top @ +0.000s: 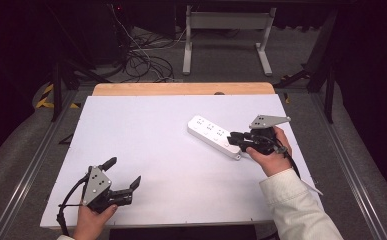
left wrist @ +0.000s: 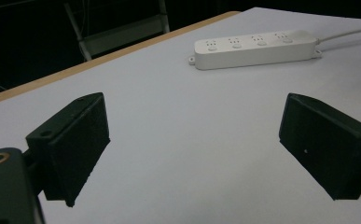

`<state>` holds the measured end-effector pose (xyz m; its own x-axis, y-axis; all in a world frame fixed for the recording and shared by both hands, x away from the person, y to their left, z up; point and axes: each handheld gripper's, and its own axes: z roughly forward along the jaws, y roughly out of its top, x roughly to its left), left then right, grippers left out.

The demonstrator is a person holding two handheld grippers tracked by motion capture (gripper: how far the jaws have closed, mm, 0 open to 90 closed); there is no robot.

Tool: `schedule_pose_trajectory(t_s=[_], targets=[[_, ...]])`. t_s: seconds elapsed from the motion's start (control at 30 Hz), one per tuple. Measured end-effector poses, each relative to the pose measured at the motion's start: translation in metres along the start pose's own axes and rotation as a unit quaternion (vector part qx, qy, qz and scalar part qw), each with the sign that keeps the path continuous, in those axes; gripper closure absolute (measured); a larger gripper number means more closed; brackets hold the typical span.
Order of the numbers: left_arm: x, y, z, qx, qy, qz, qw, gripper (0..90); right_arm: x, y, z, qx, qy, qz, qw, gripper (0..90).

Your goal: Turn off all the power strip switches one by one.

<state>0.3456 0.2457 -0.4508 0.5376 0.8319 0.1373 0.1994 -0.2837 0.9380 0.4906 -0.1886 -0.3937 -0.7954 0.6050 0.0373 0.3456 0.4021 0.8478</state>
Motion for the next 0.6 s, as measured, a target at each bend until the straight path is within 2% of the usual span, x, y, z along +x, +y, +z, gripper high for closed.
schedule_pose_trajectory(t_s=[0.03, 0.07, 0.1, 0.13, 0.17, 0.2, 0.23, 0.33, 0.43, 0.6], targets=[[0.000, 0.000, 0.000, 0.000, 0.000, 0.000, 1.0000, 9.2, 0.000, 0.000, 0.000, 0.000, 0.000, 0.000, 1.0000, 77.4], [0.000, 0.000, 0.000, 0.000, 0.000, 0.000, 1.0000, 9.2, -0.001, 0.002, 0.002, 0.006, 0.006, -0.005, 1.0000, 85.5], [0.000, 0.000, 0.000, 0.000, 0.000, 0.000, 1.0000, 9.2, -0.001, 0.002, 0.002, 0.006, 0.006, -0.005, 1.0000, 85.5], [0.000, 0.000, 0.000, 0.000, 0.000, 0.000, 1.0000, 9.2, -0.002, 0.004, 0.004, 0.019, 0.008, -0.007, 0.9998, 90.0], [0.000, 0.000, 0.000, 0.000, 0.000, 0.000, 1.0000, 9.2, -0.002, 0.004, 0.004, 0.019, 0.008, -0.007, 0.9998, 90.0], [0.000, 0.000, 0.000, 0.000, 0.001, 0.001, 1.0000, 9.2, -0.003, 0.006, 0.007, 0.035, 0.009, -0.005, 0.9993, 90.0], [0.000, 0.000, 0.000, 0.000, 0.001, 0.001, 1.0000, 9.2, -0.003, 0.006, 0.007, 0.035, 0.009, -0.005, 0.9993, 90.0], [0.000, 0.000, 0.000, 0.000, 0.001, 0.000, 1.0000, 9.2, -0.007, 0.010, 0.012, 0.062, 0.002, 0.001, 0.9981, 90.0], [0.001, 0.000, 0.000, 0.000, 0.001, 0.000, 1.0000, 9.2, -0.013, 0.013, 0.021, 0.093, -0.010, 0.014, 0.9955, 90.0], [0.002, 0.000, -0.001, 0.000, 0.002, -0.002, 1.0000, 9.2, -0.021, 0.012, 0.030, 0.114, -0.017, 0.029, 0.9929, 90.0]])
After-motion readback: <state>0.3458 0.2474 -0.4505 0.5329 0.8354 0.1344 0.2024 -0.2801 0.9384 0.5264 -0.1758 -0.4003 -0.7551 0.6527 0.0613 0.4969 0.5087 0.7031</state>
